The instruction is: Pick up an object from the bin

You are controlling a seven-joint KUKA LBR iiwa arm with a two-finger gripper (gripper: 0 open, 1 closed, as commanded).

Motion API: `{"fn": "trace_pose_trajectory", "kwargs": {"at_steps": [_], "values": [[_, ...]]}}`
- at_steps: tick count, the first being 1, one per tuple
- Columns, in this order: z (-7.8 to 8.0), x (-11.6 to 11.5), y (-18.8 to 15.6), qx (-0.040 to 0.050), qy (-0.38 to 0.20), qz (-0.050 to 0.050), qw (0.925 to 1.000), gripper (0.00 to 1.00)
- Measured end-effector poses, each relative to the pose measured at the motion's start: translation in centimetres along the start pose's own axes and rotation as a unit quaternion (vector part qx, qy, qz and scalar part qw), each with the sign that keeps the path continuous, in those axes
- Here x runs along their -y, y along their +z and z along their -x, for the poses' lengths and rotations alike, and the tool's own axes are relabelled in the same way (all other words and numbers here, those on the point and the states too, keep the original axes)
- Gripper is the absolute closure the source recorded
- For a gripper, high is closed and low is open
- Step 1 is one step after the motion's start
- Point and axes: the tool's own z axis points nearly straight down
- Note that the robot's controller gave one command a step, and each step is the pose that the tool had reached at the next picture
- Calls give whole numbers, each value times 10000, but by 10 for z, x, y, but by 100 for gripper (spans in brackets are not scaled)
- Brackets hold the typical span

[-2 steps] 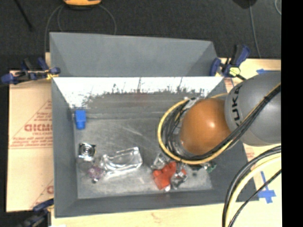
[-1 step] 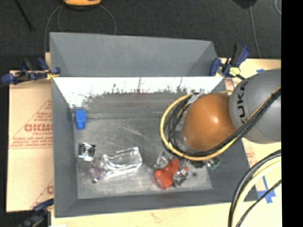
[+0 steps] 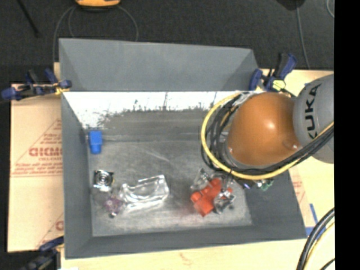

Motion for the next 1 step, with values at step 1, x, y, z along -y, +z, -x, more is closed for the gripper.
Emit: {"fn": "trace_pose_trajectory", "kwargs": {"at_steps": [1], "values": [[0,2,-10,-9,38,10,10000,100]]}}
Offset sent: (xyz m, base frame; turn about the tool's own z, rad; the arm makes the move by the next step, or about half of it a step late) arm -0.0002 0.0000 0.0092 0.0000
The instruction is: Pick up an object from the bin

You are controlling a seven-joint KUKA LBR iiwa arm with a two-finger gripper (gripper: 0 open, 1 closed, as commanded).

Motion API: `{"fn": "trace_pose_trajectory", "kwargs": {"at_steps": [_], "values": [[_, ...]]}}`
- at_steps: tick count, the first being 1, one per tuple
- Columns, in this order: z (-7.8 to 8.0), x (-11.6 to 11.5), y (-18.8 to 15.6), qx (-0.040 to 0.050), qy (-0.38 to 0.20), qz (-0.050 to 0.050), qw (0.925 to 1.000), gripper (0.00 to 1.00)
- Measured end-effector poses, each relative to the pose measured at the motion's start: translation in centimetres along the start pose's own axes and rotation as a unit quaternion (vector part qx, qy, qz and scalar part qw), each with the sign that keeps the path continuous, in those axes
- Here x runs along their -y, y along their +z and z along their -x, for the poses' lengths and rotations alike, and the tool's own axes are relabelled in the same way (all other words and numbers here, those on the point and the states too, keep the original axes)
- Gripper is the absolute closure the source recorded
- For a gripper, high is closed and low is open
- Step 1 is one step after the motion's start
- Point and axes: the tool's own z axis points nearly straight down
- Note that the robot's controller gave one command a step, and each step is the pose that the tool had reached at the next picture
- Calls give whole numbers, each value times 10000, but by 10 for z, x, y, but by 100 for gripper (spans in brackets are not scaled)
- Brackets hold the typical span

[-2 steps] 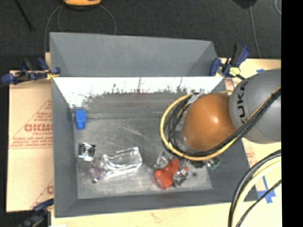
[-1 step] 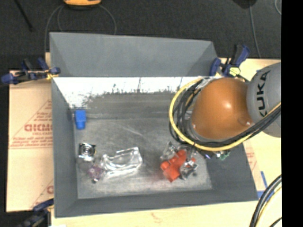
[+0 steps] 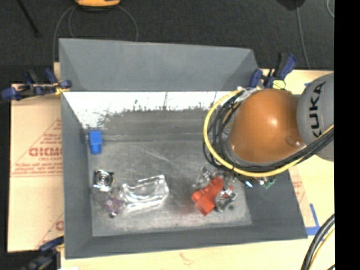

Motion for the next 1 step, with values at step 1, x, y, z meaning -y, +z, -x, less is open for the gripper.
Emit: {"fn": "trace_pose_trajectory", "kwargs": {"at_steps": [1], "values": [[0,2,-9,2,46,-3,10000,100]]}}
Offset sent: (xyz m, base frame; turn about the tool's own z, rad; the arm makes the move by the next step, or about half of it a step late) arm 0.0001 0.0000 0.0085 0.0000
